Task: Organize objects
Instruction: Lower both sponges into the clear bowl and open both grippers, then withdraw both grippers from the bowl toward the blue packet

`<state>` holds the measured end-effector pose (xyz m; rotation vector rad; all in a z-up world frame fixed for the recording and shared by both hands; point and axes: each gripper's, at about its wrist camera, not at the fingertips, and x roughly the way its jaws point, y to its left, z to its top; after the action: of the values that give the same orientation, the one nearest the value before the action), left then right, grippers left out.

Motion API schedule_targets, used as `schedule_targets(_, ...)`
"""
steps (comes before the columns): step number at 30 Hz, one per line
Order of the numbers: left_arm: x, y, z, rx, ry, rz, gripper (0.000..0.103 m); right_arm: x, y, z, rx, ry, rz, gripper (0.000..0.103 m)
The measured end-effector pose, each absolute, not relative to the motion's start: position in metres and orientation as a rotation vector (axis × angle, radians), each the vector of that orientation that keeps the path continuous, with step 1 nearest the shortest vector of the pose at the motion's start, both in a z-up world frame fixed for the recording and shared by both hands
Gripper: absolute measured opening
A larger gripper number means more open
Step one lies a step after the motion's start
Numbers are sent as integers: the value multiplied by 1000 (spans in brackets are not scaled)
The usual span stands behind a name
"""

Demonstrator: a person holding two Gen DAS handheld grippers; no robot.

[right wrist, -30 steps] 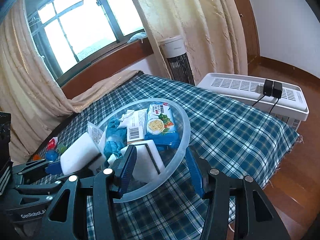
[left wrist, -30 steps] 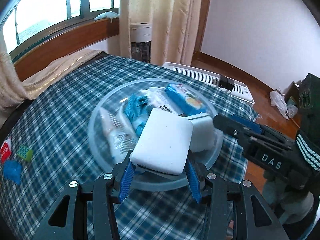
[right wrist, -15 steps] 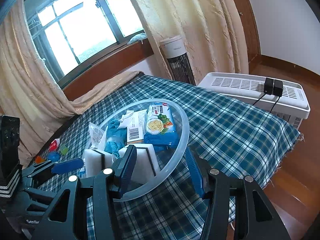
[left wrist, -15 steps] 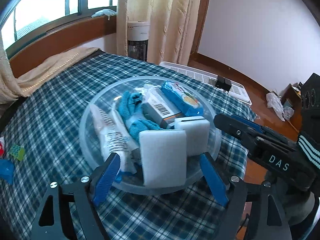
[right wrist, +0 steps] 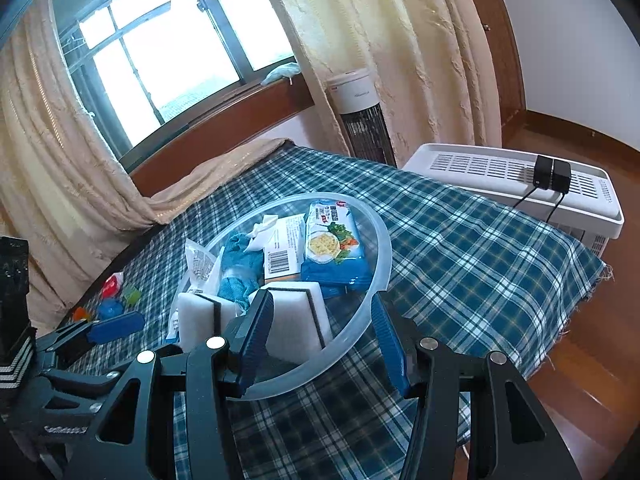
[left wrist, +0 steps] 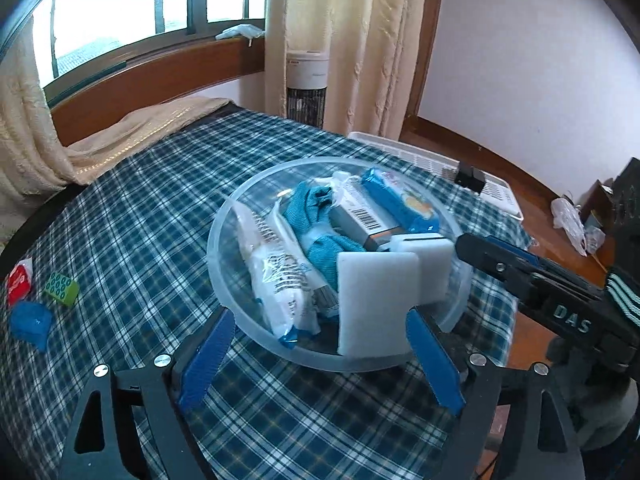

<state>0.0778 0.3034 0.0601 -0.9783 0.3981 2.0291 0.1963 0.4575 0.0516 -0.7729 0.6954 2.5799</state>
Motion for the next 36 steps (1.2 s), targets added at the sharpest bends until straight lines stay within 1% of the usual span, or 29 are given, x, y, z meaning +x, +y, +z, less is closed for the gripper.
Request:
schedule_targets(7, 68, 315, 41, -1023, 424, 2033, 90, 194, 455, 52, -777, 693, 2583, 53)
schedule_targets(10, 70, 317, 39, -1016, 441, 2038, 92, 193, 456, 52, -780, 694, 2580, 53)
schedule_targets(19, 68, 304, 51, -1012, 398, 2050, 92, 190, 452, 56, -774, 676, 2597, 53)
schedule_targets(23, 66, 290, 60, -999, 356, 2069, 95, 184, 447, 59, -775, 666, 2609, 53)
schedule_targets(28, 62, 275, 67, -986, 327, 2095, 95, 177, 439, 63, -777, 659, 2624, 53)
schedule_targets(36, 40, 245, 68, -1013, 304, 2192, 95, 159, 417, 76, -769, 627, 2679, 53)
